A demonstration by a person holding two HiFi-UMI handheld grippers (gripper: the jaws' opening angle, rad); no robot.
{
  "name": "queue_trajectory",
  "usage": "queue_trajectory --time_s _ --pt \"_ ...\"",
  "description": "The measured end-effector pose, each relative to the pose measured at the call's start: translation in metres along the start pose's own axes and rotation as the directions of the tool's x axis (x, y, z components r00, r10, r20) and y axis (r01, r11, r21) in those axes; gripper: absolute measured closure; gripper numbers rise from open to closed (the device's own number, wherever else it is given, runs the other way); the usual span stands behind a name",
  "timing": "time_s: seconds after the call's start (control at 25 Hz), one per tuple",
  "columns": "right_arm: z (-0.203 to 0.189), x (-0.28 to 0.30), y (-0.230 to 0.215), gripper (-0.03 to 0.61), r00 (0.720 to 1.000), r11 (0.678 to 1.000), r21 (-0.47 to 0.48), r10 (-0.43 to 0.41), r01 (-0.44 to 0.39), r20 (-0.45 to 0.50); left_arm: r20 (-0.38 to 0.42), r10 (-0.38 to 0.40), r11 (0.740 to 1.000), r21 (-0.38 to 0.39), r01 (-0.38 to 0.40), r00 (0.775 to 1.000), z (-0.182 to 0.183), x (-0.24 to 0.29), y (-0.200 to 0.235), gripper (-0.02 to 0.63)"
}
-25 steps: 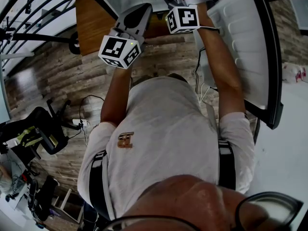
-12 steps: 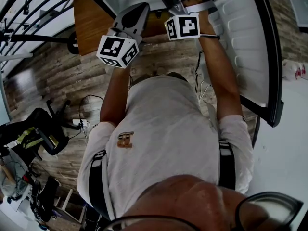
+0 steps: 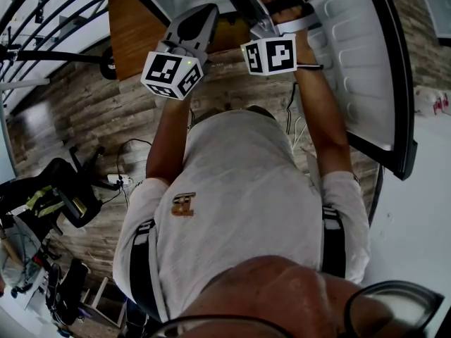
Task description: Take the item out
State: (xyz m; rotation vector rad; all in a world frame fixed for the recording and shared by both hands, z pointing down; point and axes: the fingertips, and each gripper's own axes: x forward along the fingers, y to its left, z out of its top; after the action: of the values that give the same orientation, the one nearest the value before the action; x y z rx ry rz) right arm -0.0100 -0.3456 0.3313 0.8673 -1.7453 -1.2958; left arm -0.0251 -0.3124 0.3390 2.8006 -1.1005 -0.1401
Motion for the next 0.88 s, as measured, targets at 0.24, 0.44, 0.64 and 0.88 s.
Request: queue_trajectory --time_s 0.24,0.44,0.64,0.88 --pt "0.0044 -0.0072 0.0000 0.539 1.000 1.000 0.008 -0.005 0.005 0.002 -0.006 -0.001 1.000 -0.001 0.001 1.000 -0.0034 -0.0028 0.0003 0.595" --pt "-0.0011 -0.0088 0.0027 0.538 1.000 1.000 0.003 0.005 -0.004 -0.012 -0.011 -0.008 1.000 -0.003 0.008 1.000 -0.0056 0.0006 -0.0013 0.595" --pt "0.0007 -0.0095 0.0016 0.539 1.000 1.000 -0.008 0.009 -0.009 -0.017 -0.007 -0.012 1.000 -0.004 0.012 1.000 -0.0024 0.0011 -0.0014 0.595" --pt "0.0019 -0.0101 0.0018 0.539 1.000 1.000 -0.014 0.013 -0.013 -0.016 -0.001 -0.012 1.000 -0.007 0.012 1.000 -0.0016 0.0007 -0.0023 0.595"
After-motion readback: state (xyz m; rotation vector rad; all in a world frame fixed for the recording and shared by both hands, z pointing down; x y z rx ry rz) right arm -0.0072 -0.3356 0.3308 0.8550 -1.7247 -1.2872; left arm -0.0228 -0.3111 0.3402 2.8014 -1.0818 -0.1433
